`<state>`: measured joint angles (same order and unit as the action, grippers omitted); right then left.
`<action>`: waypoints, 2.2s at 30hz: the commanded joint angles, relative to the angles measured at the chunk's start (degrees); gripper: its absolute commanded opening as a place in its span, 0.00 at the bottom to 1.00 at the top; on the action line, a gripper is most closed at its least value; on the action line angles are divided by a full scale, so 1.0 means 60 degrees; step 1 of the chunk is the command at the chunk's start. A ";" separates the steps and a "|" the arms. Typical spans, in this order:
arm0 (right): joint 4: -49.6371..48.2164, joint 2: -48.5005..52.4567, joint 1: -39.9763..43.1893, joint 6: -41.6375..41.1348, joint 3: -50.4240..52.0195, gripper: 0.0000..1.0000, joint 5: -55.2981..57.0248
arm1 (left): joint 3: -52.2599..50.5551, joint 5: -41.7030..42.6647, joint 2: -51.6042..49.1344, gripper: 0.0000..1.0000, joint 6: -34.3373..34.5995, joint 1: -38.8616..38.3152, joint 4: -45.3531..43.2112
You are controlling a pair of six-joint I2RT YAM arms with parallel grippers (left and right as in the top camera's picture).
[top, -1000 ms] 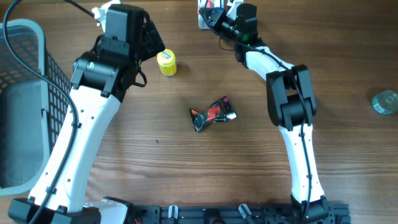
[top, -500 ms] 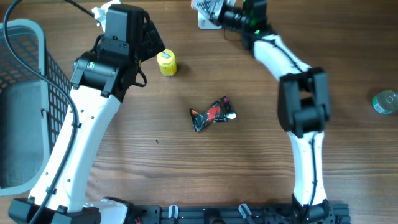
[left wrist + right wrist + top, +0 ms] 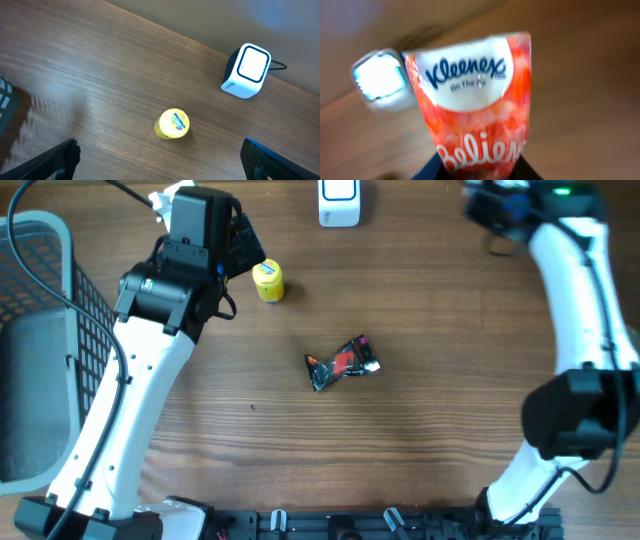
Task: Scan the item barcode
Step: 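Carry the Kleenex pack to the table's right edge and release it, then swing the right gripper back over the yellow can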
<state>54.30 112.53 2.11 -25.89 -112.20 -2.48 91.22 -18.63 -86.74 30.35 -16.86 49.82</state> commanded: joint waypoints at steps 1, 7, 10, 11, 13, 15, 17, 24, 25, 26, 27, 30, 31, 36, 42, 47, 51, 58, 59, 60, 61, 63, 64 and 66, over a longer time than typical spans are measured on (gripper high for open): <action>0.1133 -0.0084 0.1468 0.0514 0.0015 0.05 0.1781 | -0.0044 -0.0058 -0.0069 1.00 0.0025 0.0036 -0.0062; 0.2714 -0.0058 0.4000 -0.0328 0.0095 0.05 0.1993 | -0.0044 -0.0051 -0.0069 1.00 0.0022 0.0036 0.0036; 0.2637 -0.0051 0.5202 -0.0463 0.0612 0.06 0.1982 | -0.0044 -0.0047 -0.0069 1.00 0.0025 0.0036 0.0011; 0.2492 -0.0044 0.5457 -0.0459 0.0827 0.06 0.1982 | -0.0044 -0.0044 -0.0069 1.00 0.0025 0.0036 0.0015; 0.2208 -0.0040 0.5836 -0.0463 0.1246 0.13 0.1985 | -0.0044 0.0040 -0.0069 1.00 0.0025 0.0036 0.0025; 0.1883 -0.0040 0.6193 -0.0477 0.1891 0.16 0.1945 | -0.0044 0.0200 -0.0069 1.00 0.0022 0.0036 0.0025; 0.1628 -0.0040 0.6419 -0.0619 0.2543 0.16 0.1996 | -0.0044 0.0200 -0.0069 1.00 0.0022 0.0036 0.0029; 0.0546 -0.0040 0.6943 -0.1016 0.4594 0.16 0.2386 | -0.0044 0.0200 -0.0069 1.00 0.0015 0.0036 0.0106; 0.0415 -0.0040 0.6983 -0.1133 0.4779 0.15 0.2382 | -0.0044 0.0200 -0.0069 1.00 0.0018 0.0036 0.0102; 0.0372 -0.0040 0.7002 -0.1191 0.4856 0.15 0.2382 | -0.0044 0.0200 -0.0066 1.00 0.0015 0.0036 0.0098; 0.0353 -0.0040 0.7016 -0.1195 0.4874 0.15 0.2419 | -0.0044 0.0200 -0.0066 1.00 0.0011 0.0036 0.0098; 0.0262 -0.0040 0.7020 -0.1184 0.4874 0.43 0.2419 | -0.0044 0.0200 -0.0066 1.00 -0.0011 0.0036 0.0127; 0.0222 -0.0040 0.7020 -0.1177 0.4874 0.52 0.2419 | -0.0044 0.0200 -0.0066 1.00 -0.0011 0.0036 0.0131; -0.0262 -0.0044 0.7020 -0.0637 0.4841 0.88 0.1942 | -0.0044 0.0197 -0.0066 1.00 -0.0018 0.0036 0.0127; -0.0153 -0.0051 0.7020 0.0087 0.4386 1.00 0.0714 | -0.0044 0.0168 -0.0066 1.00 -0.0270 0.0036 0.0000; 0.0047 -0.0433 0.6889 0.0350 0.4171 1.00 0.0393 | -0.0044 0.0168 -0.0044 1.00 -0.0277 0.0036 -0.0208; 0.0062 -0.1166 0.6586 0.0364 0.4171 1.00 0.0266 | -0.0044 0.0200 -0.0047 1.00 -0.0925 0.0051 -0.0299; -0.0186 -0.2186 0.4816 0.1894 0.4171 1.00 -0.1796 | -0.0040 0.0211 0.0219 1.00 -0.1126 0.0488 -0.0557; -0.0142 -0.2193 0.4401 0.1883 0.4171 1.00 -0.1803 | -0.0040 0.0208 0.0364 1.00 -0.1129 0.0525 -0.0623; -0.0109 -0.2193 0.3923 0.1825 0.4175 1.00 -0.1778 | -0.0040 0.0204 0.0543 1.00 -0.1133 0.0546 -0.0699; -0.0098 -0.2175 0.3446 0.1781 0.4175 1.00 -0.1716 | -0.0040 0.0204 0.0750 1.00 -0.1137 0.0546 -0.0790; -0.0178 -0.2164 0.2568 0.1745 0.4175 1.00 -0.1679 | -0.0040 0.0200 0.1158 1.00 -0.1253 0.0546 -0.0936; -0.0310 -0.2164 0.2062 0.1749 0.4175 1.00 -0.1694 | -0.0040 0.0175 0.1410 1.00 -0.1344 0.0546 -0.0991; -0.0743 -0.2164 0.1075 0.1796 0.4175 1.00 -0.1880 | -0.0040 0.0153 0.1949 1.00 -0.1541 0.0546 -0.0991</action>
<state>52.27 99.96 16.95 -16.60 -86.61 -10.57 90.98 -17.50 -82.70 24.03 -13.80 44.47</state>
